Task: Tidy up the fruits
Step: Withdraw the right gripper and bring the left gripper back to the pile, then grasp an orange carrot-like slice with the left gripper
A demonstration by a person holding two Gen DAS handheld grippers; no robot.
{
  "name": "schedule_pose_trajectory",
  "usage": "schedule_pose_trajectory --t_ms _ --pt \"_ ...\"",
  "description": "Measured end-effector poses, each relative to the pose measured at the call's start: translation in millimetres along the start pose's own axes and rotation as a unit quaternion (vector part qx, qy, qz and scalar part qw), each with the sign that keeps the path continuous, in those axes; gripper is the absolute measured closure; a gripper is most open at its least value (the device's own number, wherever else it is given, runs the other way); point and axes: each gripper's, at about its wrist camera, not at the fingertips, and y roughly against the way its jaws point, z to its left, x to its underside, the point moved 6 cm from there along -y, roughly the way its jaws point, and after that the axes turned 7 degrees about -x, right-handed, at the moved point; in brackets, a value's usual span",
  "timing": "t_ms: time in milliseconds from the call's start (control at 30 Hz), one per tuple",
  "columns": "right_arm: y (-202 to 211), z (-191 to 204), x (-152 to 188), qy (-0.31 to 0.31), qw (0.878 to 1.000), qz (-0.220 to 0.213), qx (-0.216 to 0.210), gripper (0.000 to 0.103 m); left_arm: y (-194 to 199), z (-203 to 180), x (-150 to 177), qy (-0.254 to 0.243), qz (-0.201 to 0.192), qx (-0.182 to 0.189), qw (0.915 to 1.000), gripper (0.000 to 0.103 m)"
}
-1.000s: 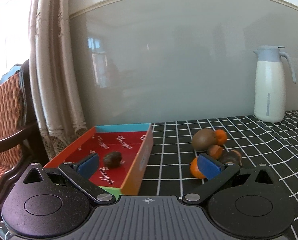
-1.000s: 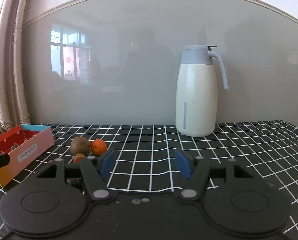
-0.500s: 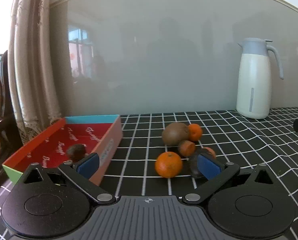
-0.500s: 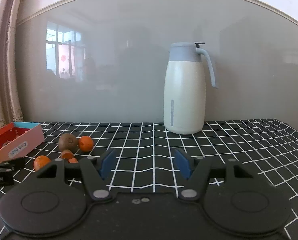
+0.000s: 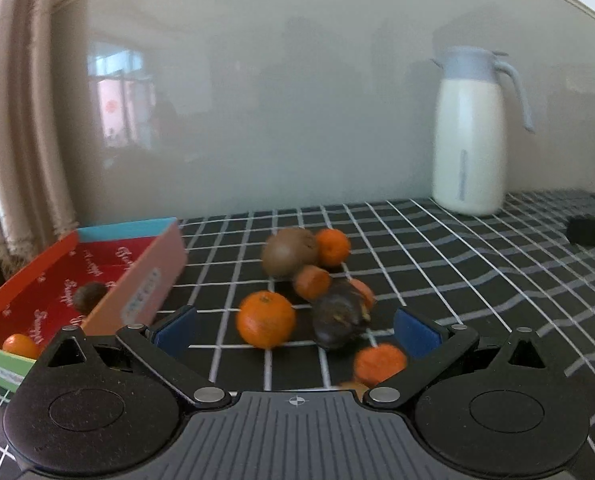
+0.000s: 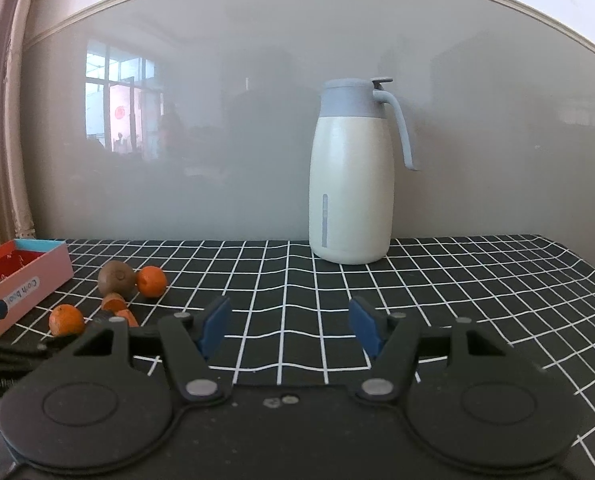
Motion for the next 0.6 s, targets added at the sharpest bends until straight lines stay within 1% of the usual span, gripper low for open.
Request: schedule_pose_trajectory --t_ms 100,233,333,467,600 --pt "-0.3 -2.6 0.1 -0.001 1.000 0.002 0.000 0.038 5.5 -7.9 3.6 -0.019 -0.003 0.003 0.9998 0.000" --pt "1.3 -3.3 -1.6 -0.002 1.000 -0.001 -0.001 0.038 6.0 -15.9 6.7 -0.019 0.006 0.013 0.9997 0.000" --pt "2.3 -3.9 -1.3 -0.003 1.000 -0.002 -0.001 0.038 4.2 -20.3 11.6 -0.005 0.022 0.027 0.9994 0.000" --pt "2.7 -7.1 -1.3 -0.005 1.000 -0.001 0.001 0.038 -0.5 -30.9 15.1 -0.018 0.030 0.034 0.9988 0.000" --pt "3.4 -10.7 0.1 -0.006 1.000 0.000 0.005 0.037 -10.1 -38.3 14.8 -0.019 0.040 0.037 0.9983 0.001"
